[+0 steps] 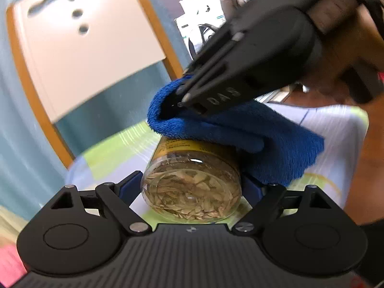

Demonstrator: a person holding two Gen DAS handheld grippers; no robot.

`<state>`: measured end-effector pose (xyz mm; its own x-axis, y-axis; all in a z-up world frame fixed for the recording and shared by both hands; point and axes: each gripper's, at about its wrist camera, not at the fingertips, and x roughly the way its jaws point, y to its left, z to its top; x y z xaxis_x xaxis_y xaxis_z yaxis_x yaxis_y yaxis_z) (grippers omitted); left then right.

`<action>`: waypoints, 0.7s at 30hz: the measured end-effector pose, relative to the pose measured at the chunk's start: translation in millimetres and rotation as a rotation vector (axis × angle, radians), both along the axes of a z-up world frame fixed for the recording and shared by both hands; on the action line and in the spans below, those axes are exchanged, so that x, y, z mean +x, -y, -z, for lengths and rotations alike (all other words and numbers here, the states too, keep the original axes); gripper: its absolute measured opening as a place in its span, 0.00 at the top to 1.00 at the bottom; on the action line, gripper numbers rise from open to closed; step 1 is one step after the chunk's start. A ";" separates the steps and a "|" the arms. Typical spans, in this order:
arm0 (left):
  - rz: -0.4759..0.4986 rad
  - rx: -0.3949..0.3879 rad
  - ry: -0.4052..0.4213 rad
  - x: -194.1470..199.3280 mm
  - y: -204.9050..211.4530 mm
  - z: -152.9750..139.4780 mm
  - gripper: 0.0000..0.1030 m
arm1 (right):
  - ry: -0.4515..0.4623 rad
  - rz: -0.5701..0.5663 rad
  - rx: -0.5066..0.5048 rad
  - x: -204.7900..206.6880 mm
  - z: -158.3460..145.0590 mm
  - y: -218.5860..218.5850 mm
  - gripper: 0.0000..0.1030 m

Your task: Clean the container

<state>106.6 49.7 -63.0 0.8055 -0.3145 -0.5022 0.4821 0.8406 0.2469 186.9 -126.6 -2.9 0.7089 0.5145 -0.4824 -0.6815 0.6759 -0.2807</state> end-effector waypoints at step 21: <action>-0.041 -0.252 -0.145 90.4 5.5 10.1 0.16 | -0.035 0.033 0.003 -4.6 -6.5 -1.0 0.96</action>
